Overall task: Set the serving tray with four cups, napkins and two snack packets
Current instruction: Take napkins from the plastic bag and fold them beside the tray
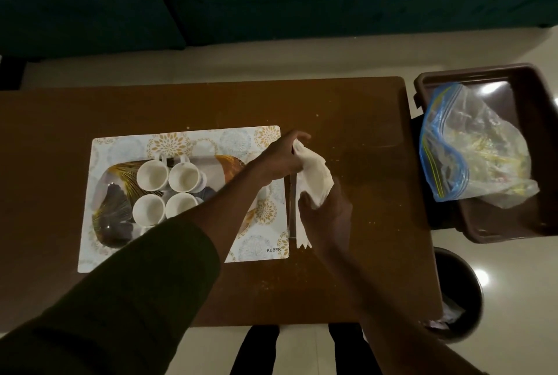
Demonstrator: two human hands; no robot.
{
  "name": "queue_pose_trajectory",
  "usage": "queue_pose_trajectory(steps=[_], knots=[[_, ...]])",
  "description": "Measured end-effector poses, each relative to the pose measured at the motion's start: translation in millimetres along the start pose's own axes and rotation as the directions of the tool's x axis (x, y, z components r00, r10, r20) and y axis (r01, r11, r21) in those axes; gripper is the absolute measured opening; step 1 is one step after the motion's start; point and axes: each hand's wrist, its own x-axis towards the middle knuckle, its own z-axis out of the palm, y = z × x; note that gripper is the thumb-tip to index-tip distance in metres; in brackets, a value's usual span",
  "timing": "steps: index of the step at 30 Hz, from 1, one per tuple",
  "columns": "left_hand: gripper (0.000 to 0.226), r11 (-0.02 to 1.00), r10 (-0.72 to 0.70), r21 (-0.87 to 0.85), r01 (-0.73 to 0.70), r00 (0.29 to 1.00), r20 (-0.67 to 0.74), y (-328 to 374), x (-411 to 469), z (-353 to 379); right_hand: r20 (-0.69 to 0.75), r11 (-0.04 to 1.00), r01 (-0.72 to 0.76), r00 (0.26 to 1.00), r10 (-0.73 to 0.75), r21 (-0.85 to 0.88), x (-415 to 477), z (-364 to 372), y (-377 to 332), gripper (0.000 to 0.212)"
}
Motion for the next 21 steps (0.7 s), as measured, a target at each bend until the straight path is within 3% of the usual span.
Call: queue_pose_trajectory(steps=[6, 8, 12, 17, 19, 21], knots=[[0.106, 0.992, 0.014, 0.123, -0.028, 0.994, 0.112, 2.2, 0.7, -5.5, 0.018, 0.999, -0.021, 1.000, 0.020, 0.048, -2.3, 3.7, 0.8, 0.035], [0.096, 0.976, 0.051, 0.204, -0.072, 0.993, 0.104, -1.8, 2.7, -6.5, 0.035, 1.000, 0.013, 0.999, -0.012, -0.010, -2.0, 7.4, 0.0, 0.030], [0.056, 0.942, 0.153, 0.296, -0.157, 0.988, 0.036, -9.1, 4.2, -3.5, 0.069, 0.996, 0.055, 0.996, -0.050, -0.069, -2.9, 13.2, -0.6, 0.034], [0.095, 0.885, 0.229, 0.390, -0.256, 0.967, 0.115, -10.9, 7.2, -6.6, 0.110, 0.990, 0.086, 0.991, -0.074, -0.113, -3.7, 17.0, 2.3, 0.037], [0.080, 0.826, 0.232, 0.491, -0.276, 0.961, 0.149, -15.5, 5.1, -10.9, 0.126, 0.989, 0.089, 0.989, -0.074, -0.117, -4.1, 17.4, 4.9, 0.036], [0.048, 0.765, 0.288, 0.552, -0.333, 0.943, 0.169, -20.6, 1.6, -15.0, 0.118, 0.989, 0.077, 0.991, -0.062, -0.128, -4.3, 17.6, 5.9, 0.035]])
